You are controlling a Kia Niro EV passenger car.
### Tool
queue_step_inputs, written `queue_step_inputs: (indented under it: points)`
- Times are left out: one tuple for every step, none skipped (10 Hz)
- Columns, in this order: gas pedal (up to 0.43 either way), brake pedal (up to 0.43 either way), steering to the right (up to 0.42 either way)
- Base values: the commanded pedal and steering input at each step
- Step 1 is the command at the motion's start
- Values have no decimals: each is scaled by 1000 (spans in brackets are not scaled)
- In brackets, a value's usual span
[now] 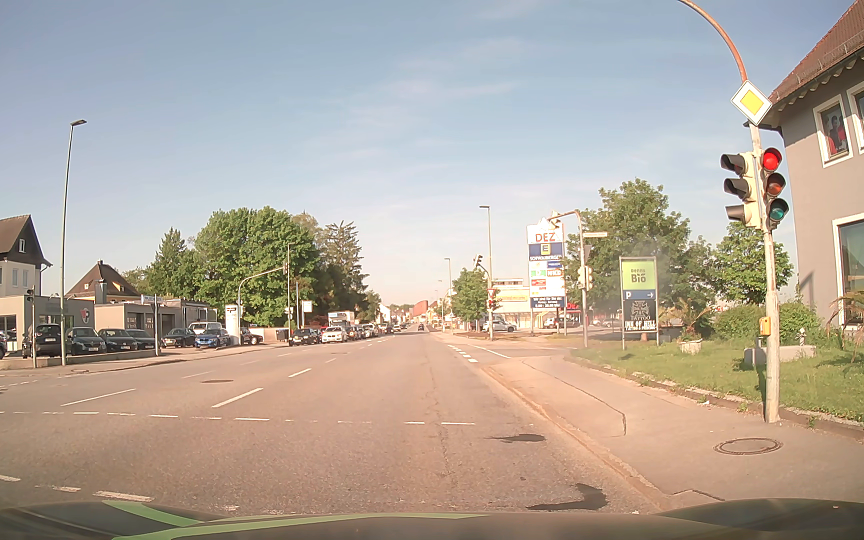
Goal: Follow the waypoints while adhering to traffic rules and regulations
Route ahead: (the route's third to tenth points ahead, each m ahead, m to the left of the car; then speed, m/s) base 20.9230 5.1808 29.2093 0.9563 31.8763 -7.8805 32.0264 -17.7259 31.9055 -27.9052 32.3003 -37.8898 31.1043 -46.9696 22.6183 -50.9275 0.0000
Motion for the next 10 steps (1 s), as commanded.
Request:
queue_step_inputs:
  points:
    - [0,341,2]
    - [0,341,2]
    - [0,341,2]
    - [0,341,2]
    - [0,341,2]
    - [0,341,2]
    - [0,341,2]
    - [0,341,2]
    - [0,341,2]
    - [0,341,2]
